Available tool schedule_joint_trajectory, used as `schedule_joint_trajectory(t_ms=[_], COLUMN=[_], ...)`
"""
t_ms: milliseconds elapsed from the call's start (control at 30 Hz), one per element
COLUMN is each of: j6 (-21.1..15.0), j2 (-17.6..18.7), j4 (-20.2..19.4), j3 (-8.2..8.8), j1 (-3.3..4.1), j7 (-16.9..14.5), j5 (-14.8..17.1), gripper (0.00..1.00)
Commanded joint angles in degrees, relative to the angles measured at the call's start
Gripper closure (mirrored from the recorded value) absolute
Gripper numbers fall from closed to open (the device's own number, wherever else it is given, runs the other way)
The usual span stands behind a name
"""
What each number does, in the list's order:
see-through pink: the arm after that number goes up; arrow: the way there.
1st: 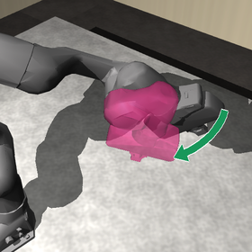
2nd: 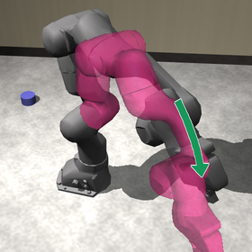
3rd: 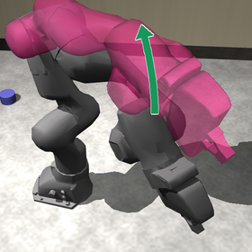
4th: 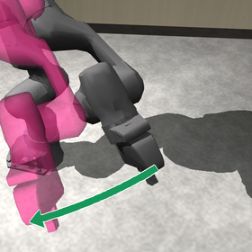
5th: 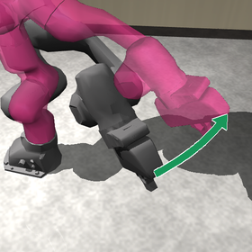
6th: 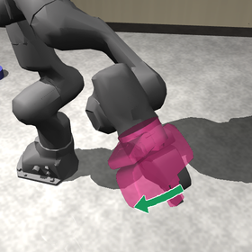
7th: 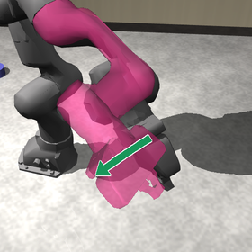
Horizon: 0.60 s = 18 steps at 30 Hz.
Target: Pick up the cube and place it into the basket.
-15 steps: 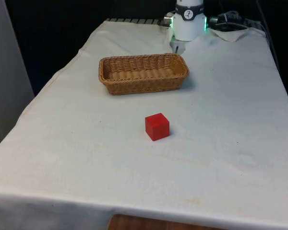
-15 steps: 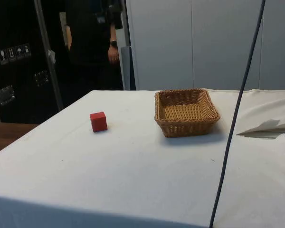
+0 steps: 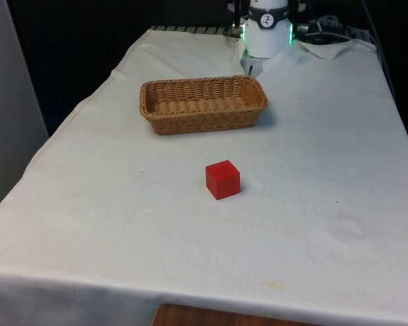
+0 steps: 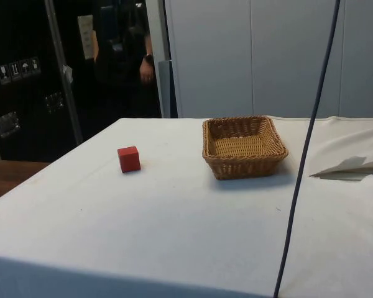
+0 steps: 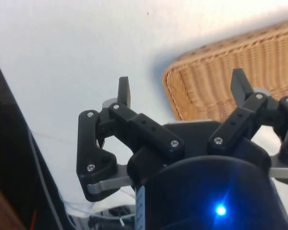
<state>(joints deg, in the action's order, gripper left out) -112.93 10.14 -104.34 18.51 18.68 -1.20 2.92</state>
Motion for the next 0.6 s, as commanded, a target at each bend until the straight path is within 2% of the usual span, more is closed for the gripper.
schedule_joint_trajectory(t_ms=[0,300,333,567], j6=[-1.2,-6.4,-6.1,-9.2], j2=[0.7,4.2,3.8,7.7], j4=[0.1,0.5,0.1,2.5], j3=[0.0,-0.11,-0.06,-0.23], j1=[0.0,-0.06,0.0,-0.06], j7=[0.4,0.3,0.2,0.5], j5=[0.1,0.3,0.0,0.5], gripper=[0.0,0.0,0.0,0.0])
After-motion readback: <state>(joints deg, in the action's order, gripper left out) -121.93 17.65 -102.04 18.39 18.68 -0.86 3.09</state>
